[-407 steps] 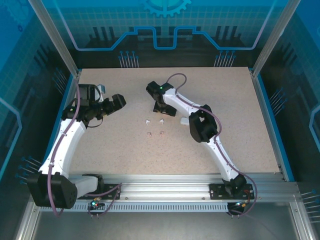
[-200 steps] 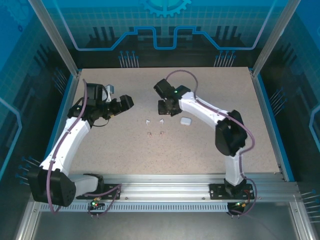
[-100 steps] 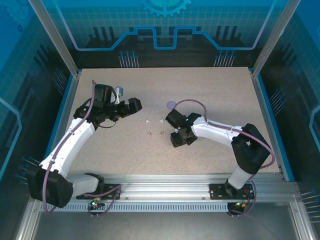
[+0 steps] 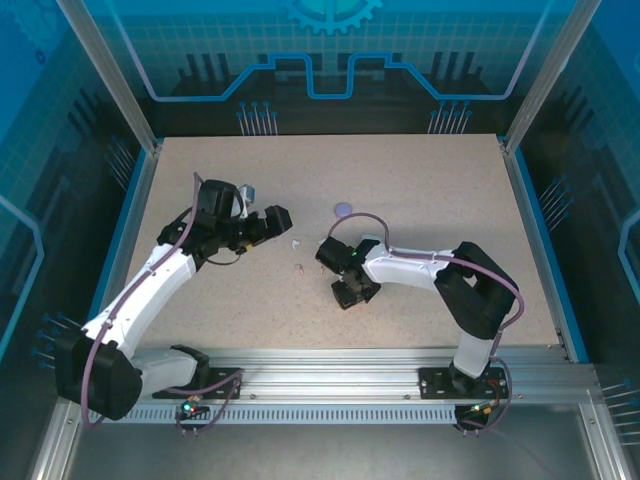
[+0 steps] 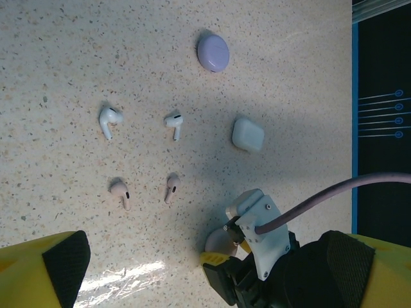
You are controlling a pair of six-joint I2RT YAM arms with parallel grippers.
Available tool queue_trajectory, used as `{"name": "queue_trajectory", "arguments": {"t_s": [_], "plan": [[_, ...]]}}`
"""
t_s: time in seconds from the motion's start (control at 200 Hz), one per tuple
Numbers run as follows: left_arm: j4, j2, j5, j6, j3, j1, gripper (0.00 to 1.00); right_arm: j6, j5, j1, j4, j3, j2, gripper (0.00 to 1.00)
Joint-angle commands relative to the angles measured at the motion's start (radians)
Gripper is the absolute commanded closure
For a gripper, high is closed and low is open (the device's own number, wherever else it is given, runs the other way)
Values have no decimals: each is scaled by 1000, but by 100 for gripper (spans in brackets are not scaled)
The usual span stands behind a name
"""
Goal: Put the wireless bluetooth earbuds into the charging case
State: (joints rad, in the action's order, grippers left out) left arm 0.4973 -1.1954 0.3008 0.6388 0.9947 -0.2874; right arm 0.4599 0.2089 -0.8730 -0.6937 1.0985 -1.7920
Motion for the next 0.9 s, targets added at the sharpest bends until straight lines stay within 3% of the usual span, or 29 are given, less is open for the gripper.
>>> {"name": "queue_trajectory", "arguments": {"t_s": [0.0,0.12,0.335,0.485,0.895], "plan": [[-54,30,-5,46,-37,-7,1,21,-3,-13,0,29,-43,49],[-73,39,-12,59,-68,-6,1,46,-31,-14,2,37,-21,32],[-135,63,-11,105,-140,-8,1,135,-69,20,-19,20,100,29],[-161,88,-48,125,-168,-12,1,378,-115,64,-60,-3,200,24],[-234,71,-78,175,-172,-35,1,1151,-121,29,-14,-162,359,15]]}}
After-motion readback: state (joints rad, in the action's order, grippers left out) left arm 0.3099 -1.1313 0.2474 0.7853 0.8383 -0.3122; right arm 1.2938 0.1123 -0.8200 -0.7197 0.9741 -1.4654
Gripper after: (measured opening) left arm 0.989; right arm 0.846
